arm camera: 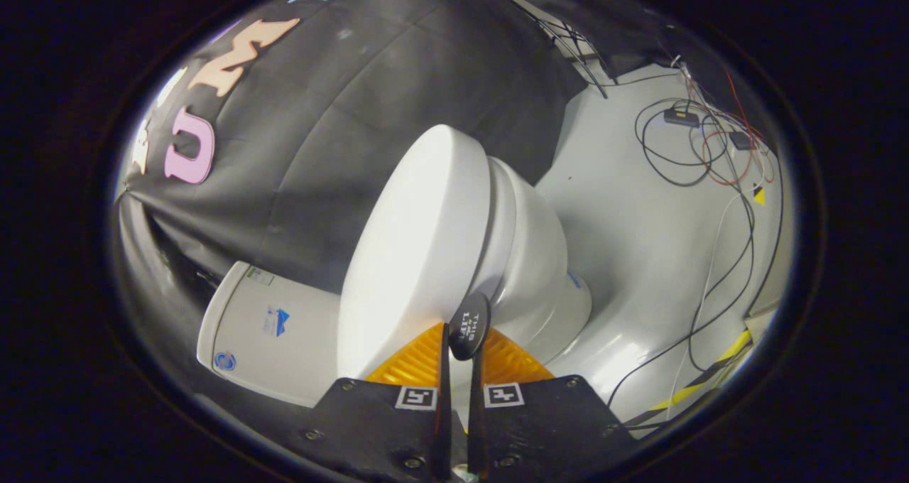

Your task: Open the toilet lid.

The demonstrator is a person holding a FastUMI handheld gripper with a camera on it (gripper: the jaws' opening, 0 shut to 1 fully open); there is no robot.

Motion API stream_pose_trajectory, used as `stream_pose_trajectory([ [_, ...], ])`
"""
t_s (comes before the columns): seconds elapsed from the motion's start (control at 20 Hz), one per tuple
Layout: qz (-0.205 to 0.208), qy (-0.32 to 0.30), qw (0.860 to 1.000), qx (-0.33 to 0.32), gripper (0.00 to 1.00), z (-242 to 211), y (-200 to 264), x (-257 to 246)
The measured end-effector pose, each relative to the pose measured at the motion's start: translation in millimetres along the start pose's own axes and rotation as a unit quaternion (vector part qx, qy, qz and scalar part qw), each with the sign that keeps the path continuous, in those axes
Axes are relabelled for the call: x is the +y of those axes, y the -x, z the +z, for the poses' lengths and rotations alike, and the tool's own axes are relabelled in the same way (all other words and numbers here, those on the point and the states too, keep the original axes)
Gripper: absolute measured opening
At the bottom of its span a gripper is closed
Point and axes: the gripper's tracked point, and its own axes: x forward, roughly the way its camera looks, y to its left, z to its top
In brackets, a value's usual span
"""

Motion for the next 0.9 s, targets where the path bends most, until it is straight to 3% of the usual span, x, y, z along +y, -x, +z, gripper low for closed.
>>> stream_pose_trajectory([
  [0.25,0.019,-0.094,0.995,0.019,0.09,0.9,-2.1,0.4],
  [0.7,0.01,-0.085,0.996,0.006,0.13,18.6,3.6,-9.3],
  [0.75,0.025,-0.074,0.997,-0.01,0.11,27.3,7.3,-5.0],
  [0.8,0.013,-0.051,0.999,-0.01,0.1,25.6,-13.5,-5.1],
  [0.85,0.016,-0.033,0.999,-0.004,0.06,21.5,14.2,-2.9],
  [0.9,0.019,-0.023,1.0,0.001,0.02,22.5,12.0,-6.6],
])
